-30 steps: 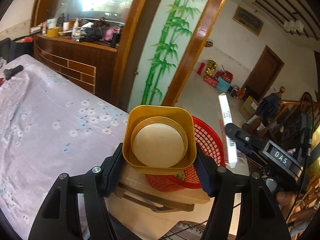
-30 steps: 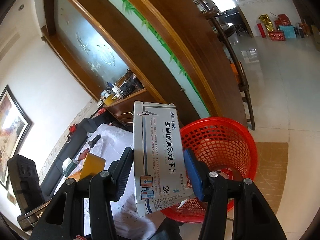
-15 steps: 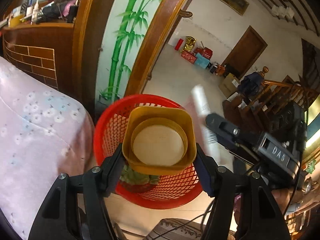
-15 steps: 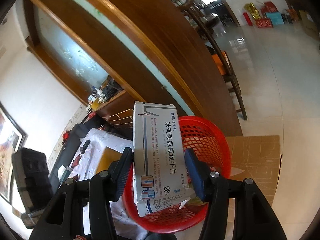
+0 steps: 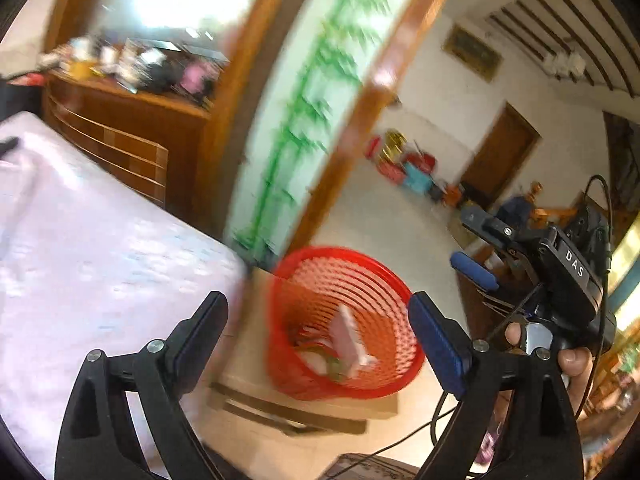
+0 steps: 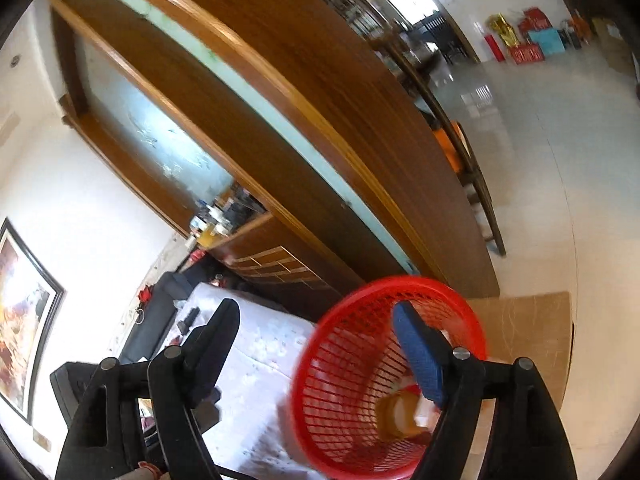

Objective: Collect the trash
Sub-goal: 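Open both tools to drop the items into the wastebasket, then move both open tools back over the table toward the plastic bag, then grasp the clear plastic bag with the left tool while the right grasps the pink wrapper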

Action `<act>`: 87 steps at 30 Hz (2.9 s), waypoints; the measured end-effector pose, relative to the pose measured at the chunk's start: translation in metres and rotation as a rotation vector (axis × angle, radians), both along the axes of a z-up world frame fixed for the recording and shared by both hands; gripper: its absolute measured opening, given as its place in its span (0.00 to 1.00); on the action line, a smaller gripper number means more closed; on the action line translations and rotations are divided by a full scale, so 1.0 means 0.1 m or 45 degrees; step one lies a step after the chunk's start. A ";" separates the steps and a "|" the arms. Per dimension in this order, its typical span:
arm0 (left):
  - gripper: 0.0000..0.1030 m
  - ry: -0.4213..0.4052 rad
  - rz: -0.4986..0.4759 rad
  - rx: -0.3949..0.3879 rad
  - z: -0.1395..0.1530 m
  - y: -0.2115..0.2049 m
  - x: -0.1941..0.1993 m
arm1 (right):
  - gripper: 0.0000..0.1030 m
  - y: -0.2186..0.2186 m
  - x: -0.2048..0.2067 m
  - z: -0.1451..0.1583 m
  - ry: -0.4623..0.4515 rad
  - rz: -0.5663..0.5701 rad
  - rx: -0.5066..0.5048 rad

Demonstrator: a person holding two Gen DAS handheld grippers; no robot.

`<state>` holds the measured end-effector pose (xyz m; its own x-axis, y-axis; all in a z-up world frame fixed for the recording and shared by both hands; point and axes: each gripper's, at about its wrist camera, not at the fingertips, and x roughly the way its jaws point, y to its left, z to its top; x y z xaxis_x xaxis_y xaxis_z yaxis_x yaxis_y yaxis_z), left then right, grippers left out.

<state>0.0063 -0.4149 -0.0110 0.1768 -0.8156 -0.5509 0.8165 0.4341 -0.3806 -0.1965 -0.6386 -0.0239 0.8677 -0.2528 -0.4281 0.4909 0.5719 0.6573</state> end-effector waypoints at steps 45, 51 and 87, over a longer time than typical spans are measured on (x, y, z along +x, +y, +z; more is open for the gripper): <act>0.88 -0.079 1.174 0.211 -0.12 4.19 0.97 | 0.83 3.06 2.91 -0.01 0.002 1.010 -0.133; 0.88 0.019 1.141 0.256 -0.38 4.13 1.28 | 0.83 3.30 3.18 -0.16 0.037 1.130 -0.111; 0.38 0.125 1.219 0.225 -0.81 4.43 1.85 | 0.28 4.53 4.91 -0.79 0.329 1.397 -0.083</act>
